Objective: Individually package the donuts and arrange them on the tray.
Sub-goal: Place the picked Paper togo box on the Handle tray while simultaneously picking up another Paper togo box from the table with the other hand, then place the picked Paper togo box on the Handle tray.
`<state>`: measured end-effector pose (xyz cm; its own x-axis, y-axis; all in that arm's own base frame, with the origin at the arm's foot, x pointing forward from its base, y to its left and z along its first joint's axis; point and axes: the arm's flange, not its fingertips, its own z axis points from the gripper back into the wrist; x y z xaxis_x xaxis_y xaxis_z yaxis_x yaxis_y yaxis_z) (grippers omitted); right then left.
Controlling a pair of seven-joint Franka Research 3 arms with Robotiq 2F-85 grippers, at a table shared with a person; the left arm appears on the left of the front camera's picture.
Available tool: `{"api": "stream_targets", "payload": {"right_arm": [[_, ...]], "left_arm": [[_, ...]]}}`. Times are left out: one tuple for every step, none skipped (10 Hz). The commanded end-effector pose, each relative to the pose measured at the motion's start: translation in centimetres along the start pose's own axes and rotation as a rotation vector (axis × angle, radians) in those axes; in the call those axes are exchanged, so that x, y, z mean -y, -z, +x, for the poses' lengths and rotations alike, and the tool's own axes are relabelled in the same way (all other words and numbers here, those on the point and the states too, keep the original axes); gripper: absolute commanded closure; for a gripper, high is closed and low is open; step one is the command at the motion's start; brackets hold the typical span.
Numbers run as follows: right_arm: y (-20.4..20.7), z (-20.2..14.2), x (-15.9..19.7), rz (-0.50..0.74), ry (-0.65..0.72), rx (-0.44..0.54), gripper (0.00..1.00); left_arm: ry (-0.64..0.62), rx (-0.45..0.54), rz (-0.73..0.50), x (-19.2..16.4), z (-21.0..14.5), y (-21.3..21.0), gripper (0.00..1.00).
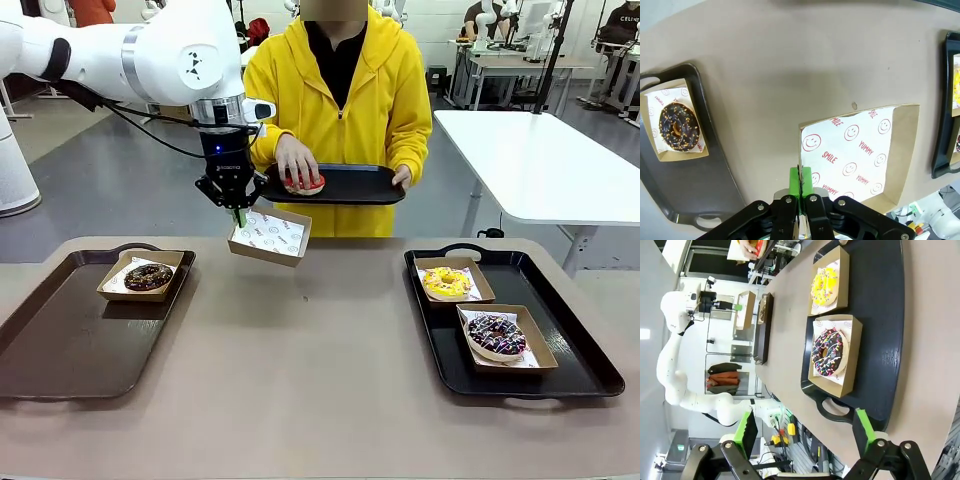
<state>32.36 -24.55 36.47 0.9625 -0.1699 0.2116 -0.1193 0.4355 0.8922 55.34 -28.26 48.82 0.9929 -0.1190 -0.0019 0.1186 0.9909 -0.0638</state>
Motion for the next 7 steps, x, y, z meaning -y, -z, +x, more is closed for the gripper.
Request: {"api": "stream_targets", "payload": {"right_arm": [[-0.63, -0.58, -0.48, 0.010, -0.005, 0.021, 0.00], [-0.63, -0.58, -0.48, 0.010, -0.005, 0.021, 0.00], [-0.63, -0.58, -0.48, 0.010, -0.005, 0.021, 0.00], [-0.63, -0.58, -0.48, 0.010, -0.005, 0.021, 0.00], [-0.63, -0.58, -0.48, 0.010, -0.005, 0.021, 0.00], [-0.63, -0.58, -0.48, 0.010, -0.005, 0.021, 0.00], [-0.63, -0.58, -0.48, 0.010, -0.005, 0.021, 0.00]], "left_arm": [[-0.006, 0.005, 0.001, -0.07, -0.13, -0.31, 1.00], [-0.006, 0.005, 0.001, -0.07, -0.13, -0.31, 1.00], [-0.006, 0.005, 0.001, -0.07, -0.13, -0.31, 1.00], [-0.006, 0.005, 0.001, -0.07, -0.13, -0.31, 1.00], [-0.006, 0.005, 0.001, -0.07, -0.13, -0.31, 1.00], [-0.006, 0.005, 0.001, -0.07, -0.13, -0.31, 1.00], [-0.006, 0.005, 0.001, -0.07, -0.13, -0.31, 1.00]]}}
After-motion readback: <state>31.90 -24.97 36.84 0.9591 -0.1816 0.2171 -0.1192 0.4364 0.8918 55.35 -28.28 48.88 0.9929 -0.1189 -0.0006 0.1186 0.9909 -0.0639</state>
